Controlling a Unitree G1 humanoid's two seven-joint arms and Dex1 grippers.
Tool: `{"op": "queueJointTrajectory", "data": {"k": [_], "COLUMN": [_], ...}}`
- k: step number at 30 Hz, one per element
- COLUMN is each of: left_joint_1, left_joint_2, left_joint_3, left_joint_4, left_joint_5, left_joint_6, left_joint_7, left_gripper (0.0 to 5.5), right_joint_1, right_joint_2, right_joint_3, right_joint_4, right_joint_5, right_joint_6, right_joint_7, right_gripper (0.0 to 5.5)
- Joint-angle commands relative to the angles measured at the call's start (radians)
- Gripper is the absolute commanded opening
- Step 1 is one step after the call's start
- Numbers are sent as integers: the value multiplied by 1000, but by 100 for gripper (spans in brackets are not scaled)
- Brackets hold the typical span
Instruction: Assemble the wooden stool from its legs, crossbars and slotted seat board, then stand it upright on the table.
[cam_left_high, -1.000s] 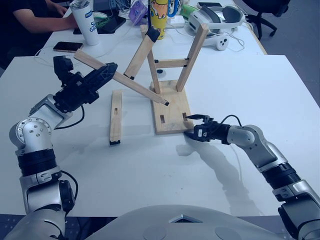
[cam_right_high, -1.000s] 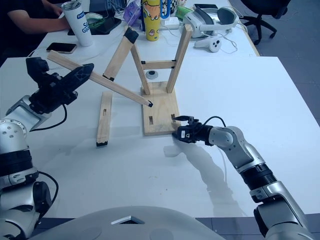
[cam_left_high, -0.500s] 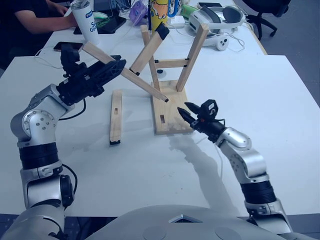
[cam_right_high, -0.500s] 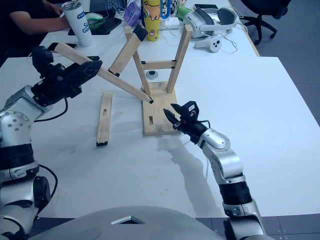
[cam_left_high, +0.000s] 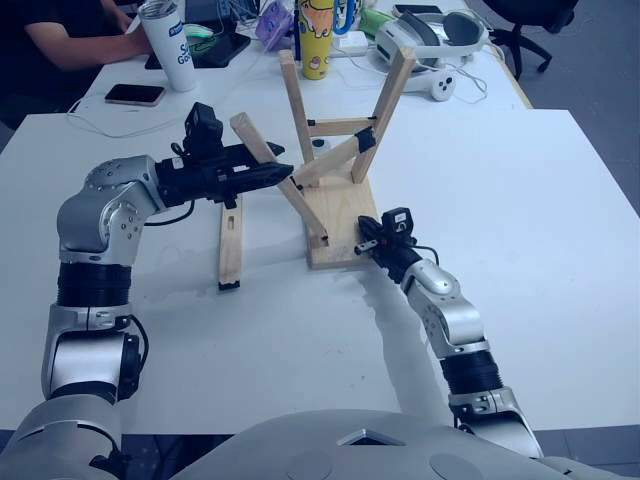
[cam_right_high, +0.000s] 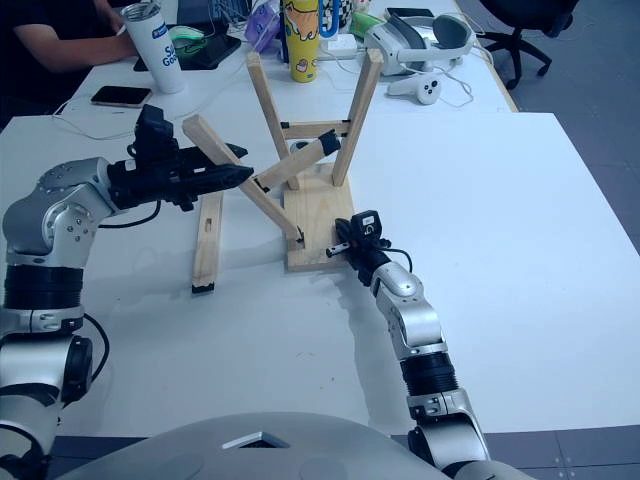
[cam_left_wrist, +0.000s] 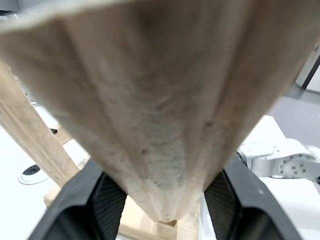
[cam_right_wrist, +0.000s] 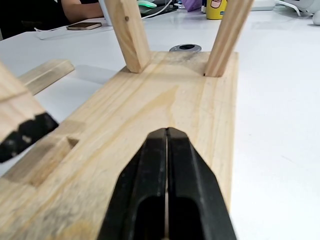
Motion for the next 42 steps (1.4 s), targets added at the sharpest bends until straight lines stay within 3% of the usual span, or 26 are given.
{"op": "queueJointTrajectory", "data": {"k": [1, 19, 25, 29, 37, 42], "left_joint_1": [-17, -126, -137, -97, 102, 79], "left_joint_2": [16, 34, 8, -64, -45, -66], "left_joint_3": [-10, -155, -224, -226, -256, -257], "left_joint_4": [2, 168, 114, 80, 117, 131], "left_joint_5": [20, 221, 260, 211, 257, 255], "left_joint_6": [-4, -157, -142, -85, -143, -194], "left_joint_7": [-24, -153, -153, -116, -94, -78], "left_gripper": [203, 202, 202, 202, 202, 202], "right_joint_1": [18, 6, 16, 20, 17, 19], "right_joint_2": [17, 10, 15, 19, 14, 16], "right_joint_3": [18, 25, 31, 45, 65, 62], "right_joint_4": [28, 58, 54, 54, 61, 64], "right_joint_5": [-15, -37, -47, -55, -75, -78], "right_joint_6": [36, 67, 75, 77, 73, 76], "right_joint_7": [2, 53, 50, 50, 60, 59], "right_gripper": [0, 0, 0, 0, 0, 0]}}
